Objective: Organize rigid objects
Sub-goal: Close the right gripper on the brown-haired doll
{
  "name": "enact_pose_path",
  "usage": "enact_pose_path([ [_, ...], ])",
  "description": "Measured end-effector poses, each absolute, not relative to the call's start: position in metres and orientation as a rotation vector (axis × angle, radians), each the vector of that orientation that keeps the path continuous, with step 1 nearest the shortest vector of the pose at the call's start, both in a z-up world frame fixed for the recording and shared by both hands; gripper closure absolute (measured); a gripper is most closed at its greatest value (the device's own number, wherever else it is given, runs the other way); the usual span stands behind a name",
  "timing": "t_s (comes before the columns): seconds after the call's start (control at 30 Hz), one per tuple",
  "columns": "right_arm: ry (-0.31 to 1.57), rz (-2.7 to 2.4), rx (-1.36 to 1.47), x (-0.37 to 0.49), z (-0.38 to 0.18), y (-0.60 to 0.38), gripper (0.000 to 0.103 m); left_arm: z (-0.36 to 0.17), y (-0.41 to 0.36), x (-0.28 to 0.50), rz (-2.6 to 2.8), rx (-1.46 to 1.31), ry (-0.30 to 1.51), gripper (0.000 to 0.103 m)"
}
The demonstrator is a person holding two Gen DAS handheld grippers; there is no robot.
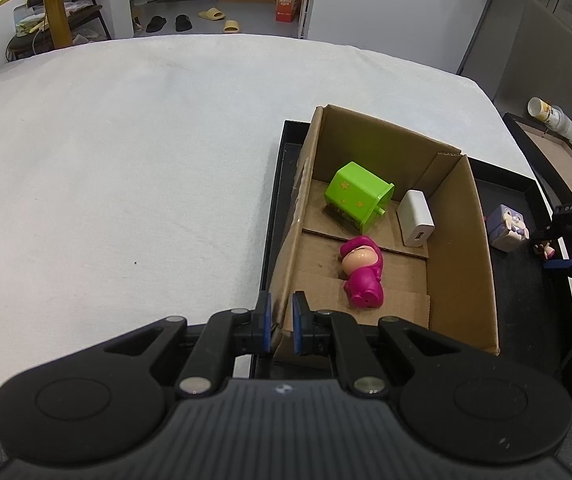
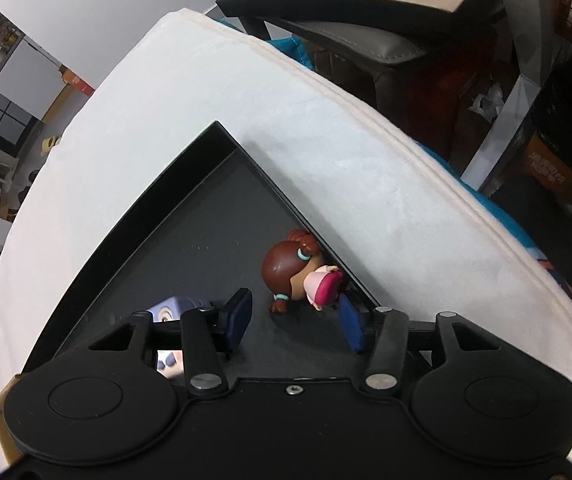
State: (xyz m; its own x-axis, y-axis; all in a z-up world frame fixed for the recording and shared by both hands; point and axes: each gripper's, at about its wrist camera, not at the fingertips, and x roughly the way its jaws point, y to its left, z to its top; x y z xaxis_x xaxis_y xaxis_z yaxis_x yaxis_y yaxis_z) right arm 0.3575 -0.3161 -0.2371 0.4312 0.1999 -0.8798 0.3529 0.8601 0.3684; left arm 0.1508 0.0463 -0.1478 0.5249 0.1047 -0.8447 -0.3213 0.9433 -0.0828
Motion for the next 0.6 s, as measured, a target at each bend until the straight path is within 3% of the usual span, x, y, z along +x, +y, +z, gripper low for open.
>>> enact_pose_path([
  [0.6, 1.127, -0.323, 0.671, 0.378, -0.238, -0.309, 0.05, -0.149, 0.047, 0.152, 0.259, -0.248, 0.99, 0.093],
])
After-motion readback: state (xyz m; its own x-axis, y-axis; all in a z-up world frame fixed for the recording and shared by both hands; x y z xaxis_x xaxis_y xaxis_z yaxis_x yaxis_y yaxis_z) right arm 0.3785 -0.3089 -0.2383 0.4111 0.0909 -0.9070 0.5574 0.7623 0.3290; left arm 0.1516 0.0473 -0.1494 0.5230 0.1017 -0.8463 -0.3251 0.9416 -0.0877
